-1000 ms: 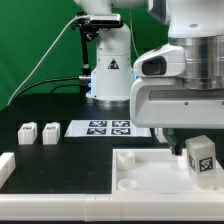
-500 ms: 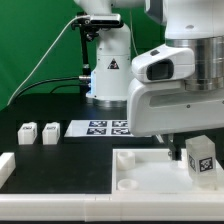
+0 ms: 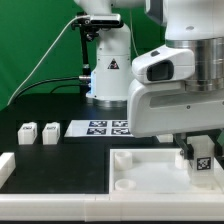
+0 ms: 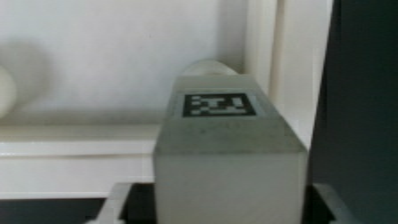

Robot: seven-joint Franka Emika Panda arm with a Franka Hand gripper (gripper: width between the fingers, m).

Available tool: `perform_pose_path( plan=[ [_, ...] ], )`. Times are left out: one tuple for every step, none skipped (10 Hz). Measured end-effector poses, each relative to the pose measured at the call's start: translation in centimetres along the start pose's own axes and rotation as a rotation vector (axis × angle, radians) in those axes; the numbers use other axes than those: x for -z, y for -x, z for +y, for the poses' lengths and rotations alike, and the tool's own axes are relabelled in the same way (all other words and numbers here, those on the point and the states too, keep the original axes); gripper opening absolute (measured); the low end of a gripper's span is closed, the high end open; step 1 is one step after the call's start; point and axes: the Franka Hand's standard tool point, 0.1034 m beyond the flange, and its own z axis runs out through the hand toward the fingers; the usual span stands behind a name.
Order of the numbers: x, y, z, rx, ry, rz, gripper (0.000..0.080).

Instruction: Assemble one leg

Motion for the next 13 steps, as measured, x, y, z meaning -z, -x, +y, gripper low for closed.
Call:
perform_pose_path(
  plan=[
    [-0.01,0.0,0.01,0.0,0.0,0.0,0.0292],
    [-0.04,0.03,-0.23,-0.11,-0.002,0.004,0.0292],
    [-0.13,0.18,-0.33,-0.28,0.012,0.014,0.0292],
    [-0.19,0.23,-0.31,-0.41,0.02,0.021,0.0292],
    [-0.2,0.22,-0.17,-0.552,0.026,0.025,0.0294],
    [-0.2,0.25,-0.07,-0.666,0.027,0.025,0.0294],
    [-0.21,0.31,0.05,-0.805,0.029,0.025,0.0294],
    [-0.23,0.41,0.14,-0.971,0.031,0.022,0.0294],
    [-0.28,0.56,0.06,-1.139,0.035,0.021,0.0294],
    [-0.29,0.67,-0.05,-1.295,0.044,0.021,0.0294],
    [-0.27,0.67,-0.02,-1.401,0.056,0.02,0.0294],
    [-0.22,0.66,0.05,-1.448,0.058,0.013,0.0294],
    [-0.22,0.67,0.11,-1.462,0.052,0.007,0.0294]
  ],
)
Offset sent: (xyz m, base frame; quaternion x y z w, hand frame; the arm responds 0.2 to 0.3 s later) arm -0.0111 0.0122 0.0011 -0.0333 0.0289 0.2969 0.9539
